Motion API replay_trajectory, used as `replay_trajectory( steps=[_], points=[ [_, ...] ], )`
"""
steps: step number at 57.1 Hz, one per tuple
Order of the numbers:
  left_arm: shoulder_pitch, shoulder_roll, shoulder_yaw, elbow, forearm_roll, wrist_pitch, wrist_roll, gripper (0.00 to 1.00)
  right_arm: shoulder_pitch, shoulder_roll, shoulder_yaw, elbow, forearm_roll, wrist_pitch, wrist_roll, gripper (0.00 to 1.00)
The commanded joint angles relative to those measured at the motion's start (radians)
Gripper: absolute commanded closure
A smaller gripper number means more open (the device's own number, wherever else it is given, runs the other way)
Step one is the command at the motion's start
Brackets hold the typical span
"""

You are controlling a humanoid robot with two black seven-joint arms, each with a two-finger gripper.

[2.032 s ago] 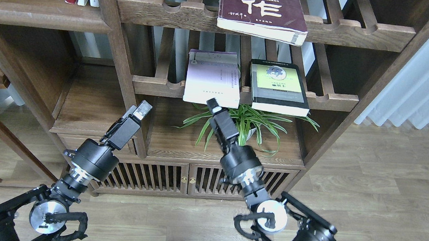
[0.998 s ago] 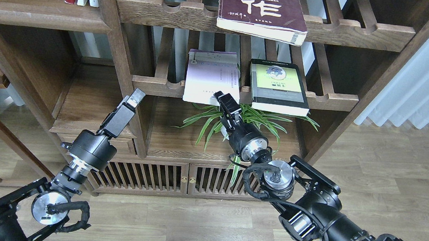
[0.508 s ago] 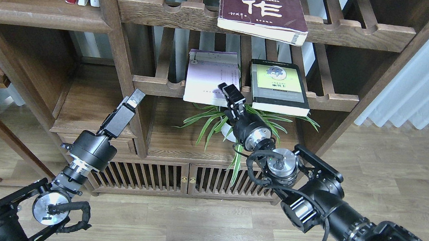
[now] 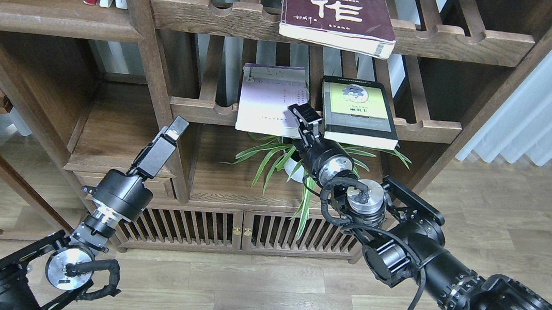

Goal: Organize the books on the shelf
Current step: 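Push the white book's edge with the right gripper to tilt it up, then pull the white book off the shelf toward the left gripper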

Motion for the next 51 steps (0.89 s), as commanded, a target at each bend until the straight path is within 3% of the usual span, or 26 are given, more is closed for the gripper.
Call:
replay_trajectory(
  steps=[1,4,7,20,31,44,51],
  points=[
    [0.000,0.000,0.000,0.002,0.000,0.000,0.000,0.00,0.009,0.000,0.000,0.000,0.001,0.000,-0.006,0.32],
    [0.000,-0.002,0.000,0.005,0.000,0.000,0.000,0.00,0.010,0.000,0.001,0.000,0.002,0.001,-0.006,0.51],
    [0.000,-0.003,0.000,0.005,0.000,0.000,0.000,0.00,0.009,0.000,0.001,0.000,0.005,0.005,-0.006,0.62],
    [0.000,-0.003,0.000,0.006,0.000,0.000,0.000,0.00,0.010,0.000,0.001,-0.035,0.019,0.014,-0.018,0.71],
    [0.003,-0.009,-0.001,0.008,-0.008,0.000,0.000,0.00,0.010,0.000,0.000,-0.049,0.007,0.110,-0.032,0.91],
    [-0.003,-0.012,-0.020,0.006,-0.093,0.000,0.000,0.00,0.004,0.000,0.002,-0.037,-0.007,0.213,-0.043,0.96],
    [-0.003,-0.012,-0.041,0.008,-0.126,0.000,0.000,0.00,-0.004,0.000,0.008,0.009,-0.038,0.271,-0.075,0.96]
  ],
)
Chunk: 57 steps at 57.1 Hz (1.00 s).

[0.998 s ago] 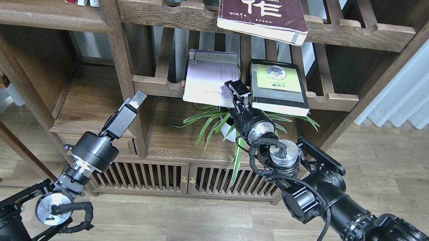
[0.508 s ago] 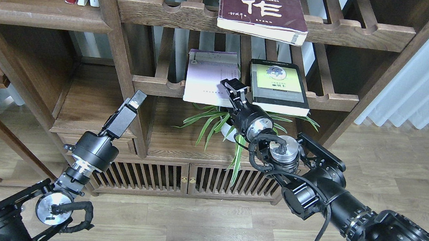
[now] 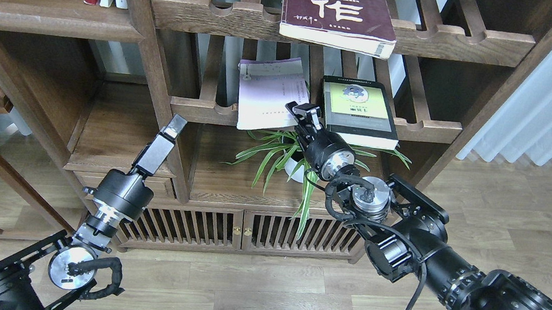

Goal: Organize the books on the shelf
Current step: 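Pull the white book off the shelf toward the left gripper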

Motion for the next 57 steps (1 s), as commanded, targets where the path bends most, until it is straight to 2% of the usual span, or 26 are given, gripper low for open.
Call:
replay_trajectory(
  steps=[1,5,15,20,22,24,31,36,46,49,57],
  points=[
    [0.000,0.000,-0.024,0.000,-0.034,0.000,0.000,0.00,-0.014,0.000,0.005,0.055,-0.031,0.055,-0.032,0.96],
    [0.000,0.000,-0.042,-0.001,-0.050,0.000,0.035,0.00,-0.037,0.000,0.007,0.112,-0.042,0.063,-0.038,0.96],
    [0.000,0.000,-0.055,-0.009,-0.087,0.000,0.033,0.00,-0.094,0.000,0.010,0.264,-0.045,0.069,-0.041,0.96],
    [0.000,0.008,-0.053,-0.018,-0.120,0.000,0.033,0.00,-0.123,-0.041,0.011,0.307,-0.045,0.089,-0.049,0.96],
    [0.000,0.010,-0.051,-0.020,-0.131,0.000,0.033,0.00,-0.137,-0.064,0.011,0.322,-0.045,0.115,-0.056,0.96],
    [0.001,0.010,-0.051,-0.027,-0.140,0.000,0.038,0.00,-0.175,-0.112,0.008,0.351,-0.045,0.202,-0.076,0.96],
    [0.000,0.010,-0.048,-0.055,-0.179,0.000,0.061,0.00,-0.218,-0.164,0.008,0.356,-0.057,0.312,-0.124,0.97],
    [0.001,0.011,-0.048,-0.072,-0.209,0.000,0.131,0.00,-0.241,-0.184,0.008,0.356,-0.060,0.329,-0.136,0.97],
    [0.003,0.031,-0.048,-0.075,-0.272,0.000,0.329,0.00,-0.283,-0.228,-0.004,0.358,-0.088,0.329,-0.147,0.97],
    [0.003,0.040,-0.048,-0.078,-0.274,0.000,0.366,0.00,-0.296,-0.236,-0.006,0.359,-0.102,0.329,-0.154,0.97],
    [0.006,0.059,-0.042,-0.086,-0.275,0.000,0.426,0.00,-0.321,-0.241,-0.004,0.361,-0.115,0.329,-0.174,0.97]
  ],
)
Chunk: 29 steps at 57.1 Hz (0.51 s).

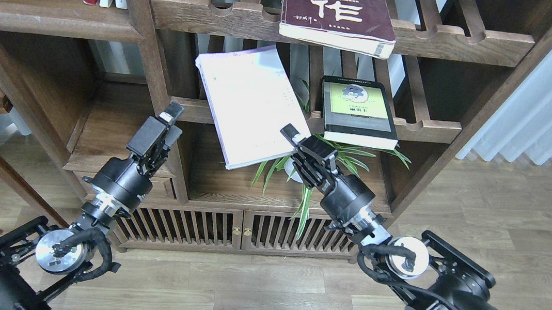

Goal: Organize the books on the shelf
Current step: 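Pull the white book off the shelf toward the left gripper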

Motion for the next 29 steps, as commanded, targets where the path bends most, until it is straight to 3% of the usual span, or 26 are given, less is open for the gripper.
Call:
replay_trajectory(
  steps=[1,15,29],
  points=[
    [0.003,0.020,0.005,-0.006,-0.002,0.000,0.053,0.00,-0.023,-0.005,0.000,0.001,-0.011,0.000,-0.018,0.97],
    [0.008,0.057,0.042,-0.016,-0.050,0.000,0.100,0.00,-0.052,-0.007,-0.003,0.003,-0.029,0.000,-0.039,0.97],
    [0.012,0.056,0.067,-0.016,-0.051,0.000,0.103,0.00,-0.069,0.016,-0.006,0.049,-0.085,0.000,-0.041,0.97]
  ],
)
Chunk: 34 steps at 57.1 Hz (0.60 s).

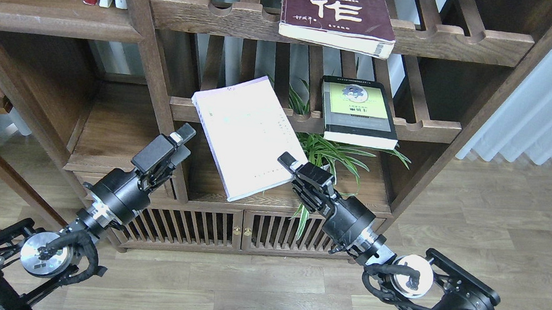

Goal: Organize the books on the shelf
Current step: 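Pull the white book off the shelf toward the left gripper, then grasp the white book's lower edge with the left gripper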

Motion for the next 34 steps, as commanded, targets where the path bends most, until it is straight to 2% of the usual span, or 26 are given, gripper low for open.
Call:
replay_trajectory(
  steps=[1,25,34],
  points=[
    [0.004,0.000,0.018,0.000,0.001,0.000,0.000,0.00,-0.014,0.015,0.000,0.026,-0.033,0.000,0.000,0.97],
    [-0.001,-0.007,0.027,0.000,0.001,0.000,0.002,0.01,-0.029,0.051,0.000,0.028,-0.102,0.000,0.000,0.97],
    [-0.004,-0.006,0.027,0.000,0.001,0.000,0.016,0.02,-0.029,0.049,-0.002,0.028,-0.106,0.000,-0.003,0.97]
  ],
)
